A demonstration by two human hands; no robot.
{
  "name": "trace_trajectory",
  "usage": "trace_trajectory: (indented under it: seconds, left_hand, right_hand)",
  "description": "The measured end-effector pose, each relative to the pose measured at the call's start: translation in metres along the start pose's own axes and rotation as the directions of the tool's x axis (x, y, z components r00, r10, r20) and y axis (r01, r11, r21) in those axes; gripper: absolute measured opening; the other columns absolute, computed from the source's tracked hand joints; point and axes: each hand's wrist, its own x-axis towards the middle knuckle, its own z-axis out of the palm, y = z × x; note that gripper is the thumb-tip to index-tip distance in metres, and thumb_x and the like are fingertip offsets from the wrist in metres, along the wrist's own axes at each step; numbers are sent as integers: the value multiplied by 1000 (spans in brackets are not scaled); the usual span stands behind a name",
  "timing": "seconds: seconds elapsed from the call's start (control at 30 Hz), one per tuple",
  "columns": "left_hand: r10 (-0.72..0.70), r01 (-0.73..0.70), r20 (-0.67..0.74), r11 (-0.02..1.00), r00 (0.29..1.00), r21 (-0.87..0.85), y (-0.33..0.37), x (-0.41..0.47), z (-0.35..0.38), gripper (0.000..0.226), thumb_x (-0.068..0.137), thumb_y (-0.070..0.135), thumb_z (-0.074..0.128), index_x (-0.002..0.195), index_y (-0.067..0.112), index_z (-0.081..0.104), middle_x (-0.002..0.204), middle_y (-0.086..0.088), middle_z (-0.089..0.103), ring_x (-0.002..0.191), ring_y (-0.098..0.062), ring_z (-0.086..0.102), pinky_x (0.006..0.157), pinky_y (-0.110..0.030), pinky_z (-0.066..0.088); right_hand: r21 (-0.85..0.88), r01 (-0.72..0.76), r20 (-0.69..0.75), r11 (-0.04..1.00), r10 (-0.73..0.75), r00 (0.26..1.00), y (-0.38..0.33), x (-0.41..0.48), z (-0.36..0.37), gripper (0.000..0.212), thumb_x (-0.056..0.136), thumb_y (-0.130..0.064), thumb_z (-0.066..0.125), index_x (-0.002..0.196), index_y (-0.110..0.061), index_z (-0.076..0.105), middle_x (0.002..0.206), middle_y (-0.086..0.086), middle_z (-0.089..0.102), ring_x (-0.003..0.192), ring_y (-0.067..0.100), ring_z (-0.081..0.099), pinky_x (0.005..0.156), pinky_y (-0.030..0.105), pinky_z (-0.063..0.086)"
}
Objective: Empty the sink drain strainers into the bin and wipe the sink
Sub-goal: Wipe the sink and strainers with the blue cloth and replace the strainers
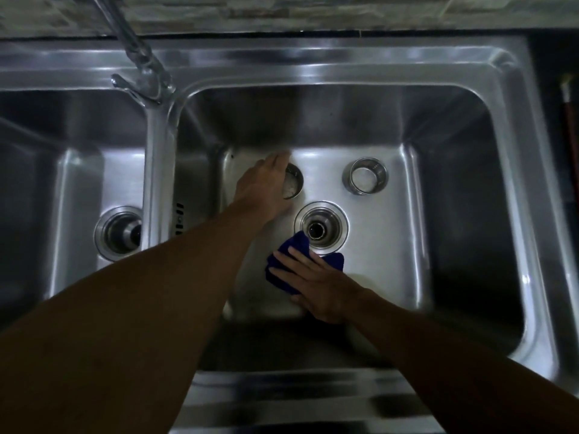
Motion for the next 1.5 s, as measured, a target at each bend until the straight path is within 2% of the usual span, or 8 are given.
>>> trace_trajectory:
  seconds: [0.13, 0.27, 0.4, 0.5, 0.6, 0.87, 1.13, 1.5]
  left_hand:
    - [29, -20, -75, 993, 997, 116, -12, -19, -24, 92, 87, 52, 66, 159, 17, 19, 167, -6, 21, 152, -27, 24, 126, -43, 16]
    - [84, -53, -111, 965, 990, 257, -23, -61, -54, 59, 97, 35, 54, 149, 14, 38, 151, -12, 47, 141, -29, 42, 120, -44, 30]
    - [32, -62, 118, 962, 992, 265, -21, -111, -61, 40, 92, 17, 54, 133, 15, 53, 129, -9, 61, 117, -29, 60, 97, -46, 53]
    - [-33, -43, 291, 968, 956, 248, -23, -146, -53, 53, 89, 11, 63, 139, 15, 48, 142, -9, 52, 131, -30, 52, 107, -48, 47]
    - [-10, -37, 351, 991, 936, 126, -19, -175, -44, 63, 82, 33, 77, 136, 17, 48, 136, -6, 51, 124, -27, 54, 104, -44, 47]
    - [150, -107, 144, 957, 978, -269, 6, -212, -63, 58, 85, 35, 76, 137, 21, 54, 126, -1, 60, 114, -20, 57, 101, -38, 49]
    - [330, -274, 129, 905, 935, -326, 32, -219, -78, 39, 76, 36, 85, 108, 19, 73, 86, 15, 58, 76, 0, 56, 67, -5, 42]
    - [481, -447, 82, 855, 873, -261, 120, -208, -101, 12, 91, 33, 71, 86, 23, 68, 79, 14, 57, 73, 4, 59, 64, -9, 41]
  right_hand:
    - [-30, -22, -37, 999, 21, 999, -6, 3, 0, 72, 102, -37, 48, 161, -30, 8, 170, -4, -3, 157, 22, -6, 126, 50, 13]
    - [-8, -69, -42, 998, 69, 997, -23, 21, -14, 80, 96, -14, 53, 162, -25, 8, 170, -2, -4, 157, 24, -8, 126, 49, 11]
    - [274, 20, 54, 961, -37, 998, -41, 26, -39, 68, 95, 0, 51, 158, -13, 29, 168, 7, 14, 156, 22, 7, 127, 46, 10]
    - [420, -38, -114, 907, 94, 989, -56, 13, -57, 65, 83, -4, 68, 144, -12, 46, 149, 12, 36, 135, 24, 46, 112, 35, 40]
    - [559, -13, -305, 829, 220, 927, -72, -4, -77, 61, 65, 0, 78, 121, -11, 57, 122, 9, 41, 104, 14, 51, 88, 11, 42]
    - [878, -70, -181, 473, 465, 867, -99, -59, -140, 47, 61, 1, 77, 97, -26, 65, 93, -5, 74, 81, 27, 75, 68, 42, 64]
    - [875, -39, -197, 482, 428, 882, -96, -119, -157, 28, 85, 0, 77, 109, -13, 72, 102, 2, 78, 93, 13, 75, 82, 27, 61]
    - [548, -193, -293, 814, 404, 866, -72, -203, -188, 19, 105, -23, 47, 121, -26, 57, 107, 2, 72, 92, 14, 71, 78, 33, 62]
